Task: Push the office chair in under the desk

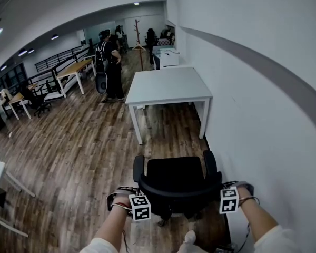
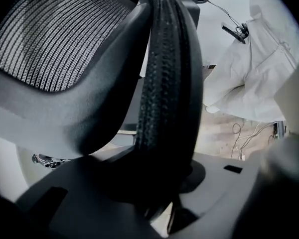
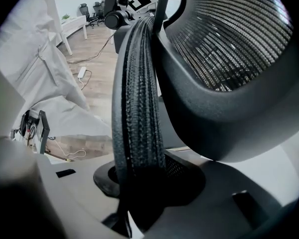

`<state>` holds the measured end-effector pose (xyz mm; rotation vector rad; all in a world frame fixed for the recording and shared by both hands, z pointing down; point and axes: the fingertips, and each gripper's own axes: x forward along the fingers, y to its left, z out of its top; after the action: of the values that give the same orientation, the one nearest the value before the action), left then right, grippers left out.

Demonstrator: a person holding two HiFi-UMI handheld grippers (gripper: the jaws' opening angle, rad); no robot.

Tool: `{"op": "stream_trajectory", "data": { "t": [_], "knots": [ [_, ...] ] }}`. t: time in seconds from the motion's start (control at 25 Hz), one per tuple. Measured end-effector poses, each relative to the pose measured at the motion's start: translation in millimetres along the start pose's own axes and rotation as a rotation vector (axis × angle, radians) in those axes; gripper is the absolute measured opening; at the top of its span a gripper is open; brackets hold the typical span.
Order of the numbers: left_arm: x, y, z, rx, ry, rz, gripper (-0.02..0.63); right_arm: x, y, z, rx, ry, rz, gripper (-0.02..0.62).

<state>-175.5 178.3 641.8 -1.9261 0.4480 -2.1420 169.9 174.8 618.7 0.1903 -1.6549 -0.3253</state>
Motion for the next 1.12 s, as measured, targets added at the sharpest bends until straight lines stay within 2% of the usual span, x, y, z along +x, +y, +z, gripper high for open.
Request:
{"op": "stream_trajectory", "data": {
  "t": [0.2, 0.52, 0.8, 1.12],
  "knots": [
    [3.3, 27.2, 8.4, -0.024, -0.022, 0.031, 0.132, 7.2, -32.9, -8.4, -0.014, -0.007, -0.026, 0.153],
    [16.2, 73.7, 16.6, -0.038, -0.027, 0.03, 0.133, 18.2, -80.5, -17.5, -0.013, -0.011, -0.019, 0.153],
    [25.9, 114.3, 9.7, -0.06, -0.028, 0.035, 0.138, 27.8, -126.2, -9.2, -0.017, -0.027, -0.031, 0.153],
    [45.3, 152.6, -3.2, -0.062, -0.023, 0.006, 0.15, 44.7, -167.4, 4.8, -0.016, -0.041, -0.022, 0.153]
  ]
}}
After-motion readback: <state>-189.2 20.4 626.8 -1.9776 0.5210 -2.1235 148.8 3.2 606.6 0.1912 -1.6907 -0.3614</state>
